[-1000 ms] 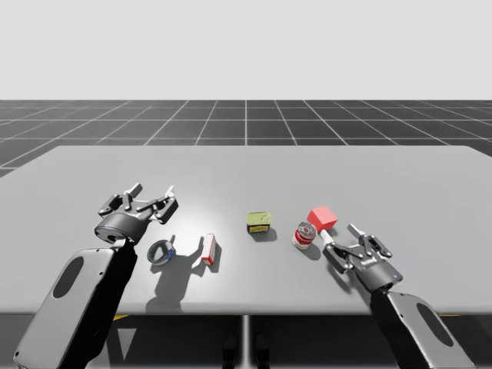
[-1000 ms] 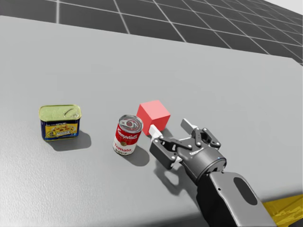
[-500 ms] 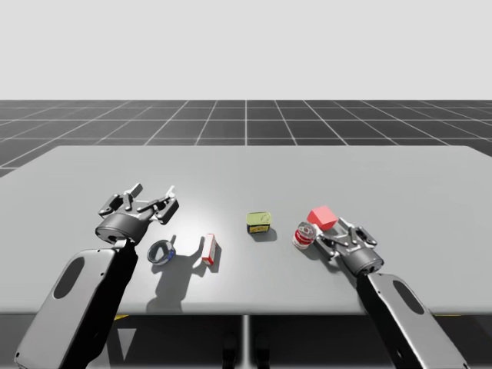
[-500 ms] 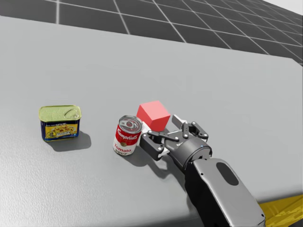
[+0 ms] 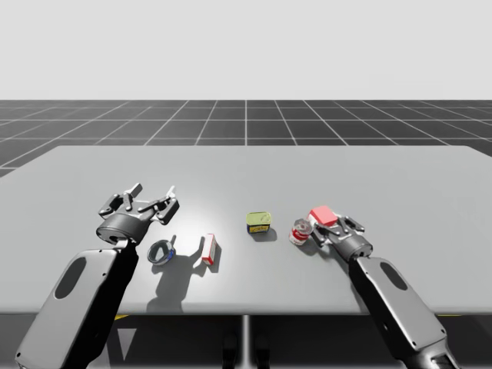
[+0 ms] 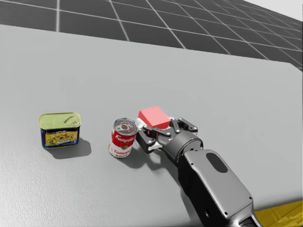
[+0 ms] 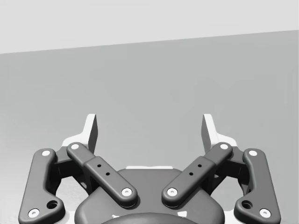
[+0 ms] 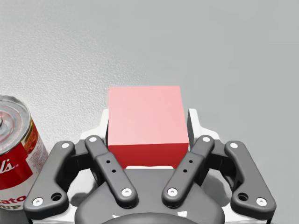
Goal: Find the red cube and pick it up.
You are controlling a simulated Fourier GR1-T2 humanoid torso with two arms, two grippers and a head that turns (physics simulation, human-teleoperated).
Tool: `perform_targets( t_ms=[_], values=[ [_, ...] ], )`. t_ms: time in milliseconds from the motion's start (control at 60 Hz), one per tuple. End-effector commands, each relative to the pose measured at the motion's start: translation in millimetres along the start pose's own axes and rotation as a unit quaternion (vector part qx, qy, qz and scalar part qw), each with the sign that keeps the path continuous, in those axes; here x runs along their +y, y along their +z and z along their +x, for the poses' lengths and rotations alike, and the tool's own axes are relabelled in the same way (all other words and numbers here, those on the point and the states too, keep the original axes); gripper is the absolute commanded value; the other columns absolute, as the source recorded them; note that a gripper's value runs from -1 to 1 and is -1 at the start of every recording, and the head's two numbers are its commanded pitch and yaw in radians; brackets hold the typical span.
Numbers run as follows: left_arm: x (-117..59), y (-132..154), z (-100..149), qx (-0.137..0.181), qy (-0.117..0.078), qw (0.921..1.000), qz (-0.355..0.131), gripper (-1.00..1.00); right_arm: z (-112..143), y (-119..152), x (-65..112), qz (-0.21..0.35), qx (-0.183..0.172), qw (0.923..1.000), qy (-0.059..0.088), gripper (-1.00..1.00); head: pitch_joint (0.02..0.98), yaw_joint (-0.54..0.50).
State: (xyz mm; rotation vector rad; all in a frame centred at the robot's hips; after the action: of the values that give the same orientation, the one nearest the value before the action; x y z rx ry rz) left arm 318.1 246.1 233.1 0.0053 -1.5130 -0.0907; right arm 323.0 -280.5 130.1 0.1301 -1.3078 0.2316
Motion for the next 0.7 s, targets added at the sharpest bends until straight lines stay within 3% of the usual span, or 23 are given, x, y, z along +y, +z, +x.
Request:
perform_targets(
  t_ms=[17,217,433,700],
  values=[
    [-0.3,-0.2,-0.3,-0.001,-0.004,1.0000,0.001,-1.00,-10.5,-4.2,8.5,0.008,0.014,0.9999,0.001,1.00,0.741,-0.40],
    [-0.4,-0.1,-0.4,-0.002,-0.006,1.0000,0.002,-1.00,-14.3,-2.9,5.5,0.001,0.021,0.9998,0.002,1.00,0.701,-0.40],
    [-1.0,-0.2,-0.7,-0.001,-0.007,1.0000,0.002,-1.00,-15.3,-2.6,2.7,-0.004,0.020,0.9998,0.005,1.00,0.528,-0.41],
    [-0.2,0.6,-0.1,-0.002,-0.002,1.0000,0.004,-1.00,-12.8,-1.6,-1.4,-0.014,0.012,0.9998,0.007,1.00,0.451,-0.42]
  ],
)
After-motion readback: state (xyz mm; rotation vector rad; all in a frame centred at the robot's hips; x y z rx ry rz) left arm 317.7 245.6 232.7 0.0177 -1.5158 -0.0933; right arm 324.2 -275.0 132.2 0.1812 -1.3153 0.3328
